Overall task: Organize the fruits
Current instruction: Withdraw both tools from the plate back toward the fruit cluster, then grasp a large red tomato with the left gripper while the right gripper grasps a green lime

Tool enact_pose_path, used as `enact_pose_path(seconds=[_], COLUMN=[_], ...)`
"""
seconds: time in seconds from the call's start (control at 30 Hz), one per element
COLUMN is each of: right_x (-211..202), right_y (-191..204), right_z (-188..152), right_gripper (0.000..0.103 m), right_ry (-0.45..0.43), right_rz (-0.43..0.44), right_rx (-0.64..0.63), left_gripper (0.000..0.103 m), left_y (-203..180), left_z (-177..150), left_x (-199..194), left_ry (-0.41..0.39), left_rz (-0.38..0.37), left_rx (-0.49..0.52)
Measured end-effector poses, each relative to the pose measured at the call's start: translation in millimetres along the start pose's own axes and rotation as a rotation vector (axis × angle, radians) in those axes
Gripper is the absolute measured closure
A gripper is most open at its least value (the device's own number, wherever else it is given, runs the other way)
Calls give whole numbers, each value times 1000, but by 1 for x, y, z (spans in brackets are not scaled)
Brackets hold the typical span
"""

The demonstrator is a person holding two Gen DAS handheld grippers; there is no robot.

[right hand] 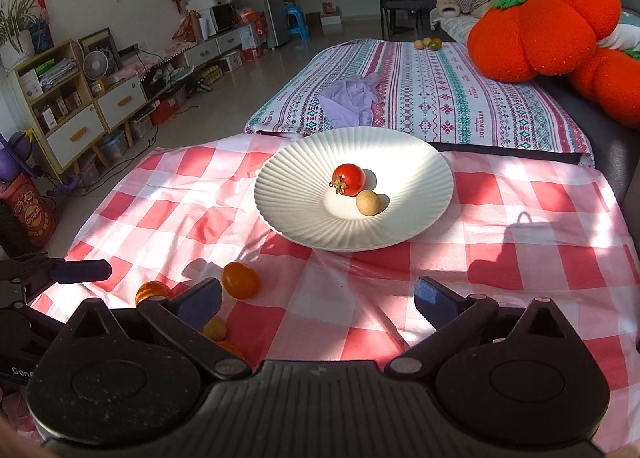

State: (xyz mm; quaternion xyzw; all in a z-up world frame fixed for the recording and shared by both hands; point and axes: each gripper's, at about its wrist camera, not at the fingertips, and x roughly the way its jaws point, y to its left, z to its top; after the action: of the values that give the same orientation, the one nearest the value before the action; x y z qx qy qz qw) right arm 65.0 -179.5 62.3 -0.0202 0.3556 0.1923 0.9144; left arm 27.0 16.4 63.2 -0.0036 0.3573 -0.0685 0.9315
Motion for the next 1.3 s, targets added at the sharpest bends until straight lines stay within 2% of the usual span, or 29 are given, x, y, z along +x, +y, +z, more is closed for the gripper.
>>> enact_pose_path(seconds=[0.33, 0.63, 0.7, 0.8, 1.0, 1.13, 1.2, 1.3], right_x=[-2, 3, 6, 7, 11, 10, 9, 8], right_y=[27, 40, 43, 47, 53, 64, 69, 76], right_z=[-43, -80, -84, -88, -91, -94, -95, -95], right_gripper=[0, 0, 0, 0, 0, 0, 1, 7], right_ry=[71, 166, 181, 158, 110, 87, 73, 51], right_rz=[43, 79, 82, 78, 35, 60, 86, 93], right_rx=[-169, -251, -259, -282, -231, -240, -253, -279], left_gripper=[1, 1, 1, 1, 1, 1, 3, 14], left_y=[20, 24, 23, 24, 26, 28, 29, 33], left_z=[-36, -64, -68, -72, -75, -72, -71, -69], left_x=[-2, 10, 11, 11, 12, 13, 12, 10], left_ry=[24, 63, 52, 33, -5, -8, -12, -25], left_rz=[13, 24, 30, 33, 33, 45, 43, 28], left_rx=[3, 61, 74, 74, 74, 67, 58, 42])
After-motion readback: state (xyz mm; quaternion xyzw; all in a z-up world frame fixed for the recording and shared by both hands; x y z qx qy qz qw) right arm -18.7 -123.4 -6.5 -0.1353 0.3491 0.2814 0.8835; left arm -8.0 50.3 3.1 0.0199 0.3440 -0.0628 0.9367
